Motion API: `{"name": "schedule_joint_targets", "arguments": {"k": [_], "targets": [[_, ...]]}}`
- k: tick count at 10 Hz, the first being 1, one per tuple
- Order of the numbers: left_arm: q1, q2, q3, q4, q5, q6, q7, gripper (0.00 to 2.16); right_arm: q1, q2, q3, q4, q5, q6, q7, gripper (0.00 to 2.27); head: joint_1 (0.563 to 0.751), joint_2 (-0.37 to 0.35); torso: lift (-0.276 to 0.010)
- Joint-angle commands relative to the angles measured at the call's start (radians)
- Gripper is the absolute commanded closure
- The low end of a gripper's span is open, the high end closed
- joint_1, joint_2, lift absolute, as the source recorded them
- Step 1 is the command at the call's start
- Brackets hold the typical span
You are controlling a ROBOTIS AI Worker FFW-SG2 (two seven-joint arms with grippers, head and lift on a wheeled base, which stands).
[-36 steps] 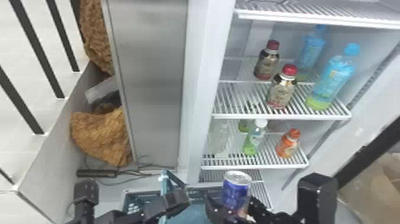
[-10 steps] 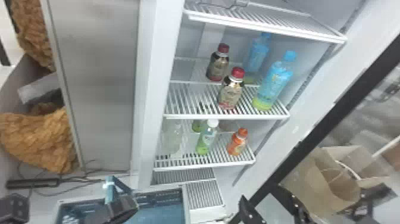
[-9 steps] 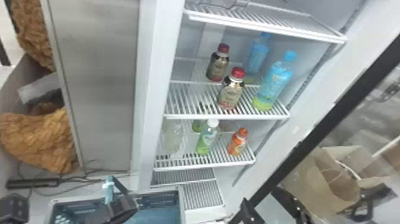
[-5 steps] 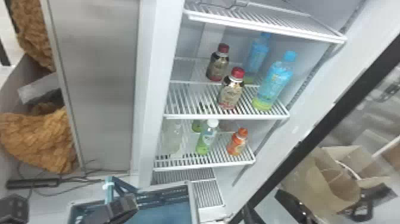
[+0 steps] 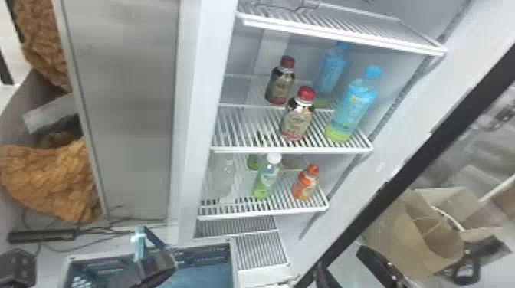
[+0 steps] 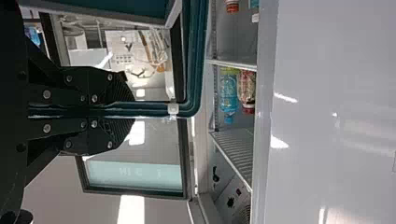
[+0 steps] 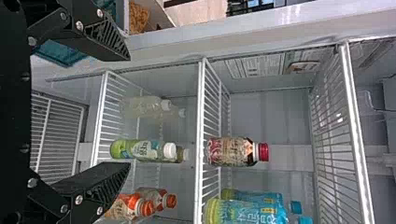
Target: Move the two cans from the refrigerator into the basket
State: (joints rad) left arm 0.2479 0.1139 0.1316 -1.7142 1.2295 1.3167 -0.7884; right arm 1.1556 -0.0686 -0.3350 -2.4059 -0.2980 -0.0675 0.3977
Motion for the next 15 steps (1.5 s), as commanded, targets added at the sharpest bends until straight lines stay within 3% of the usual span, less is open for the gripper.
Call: {"name": "schedule_joint_targets", "arguments": {"k": [1, 15], "targets": [[0.000, 0.000, 0.000, 0.000, -0.001, 0.001, 0.000, 1.19, -0.007, 0.003, 0.000, 0.004, 0.003, -0.004, 0.000, 0.26, 0.695, -0.350, -0.031], [-0.003, 0.003, -0.002, 0.000, -0.007, 0.004, 0.000, 1.19, -0.005, 0.006, -0.006, -0.003, 0.005, -0.001, 0.000, 0.26, 0.695, -0.350, -0.031]]}}
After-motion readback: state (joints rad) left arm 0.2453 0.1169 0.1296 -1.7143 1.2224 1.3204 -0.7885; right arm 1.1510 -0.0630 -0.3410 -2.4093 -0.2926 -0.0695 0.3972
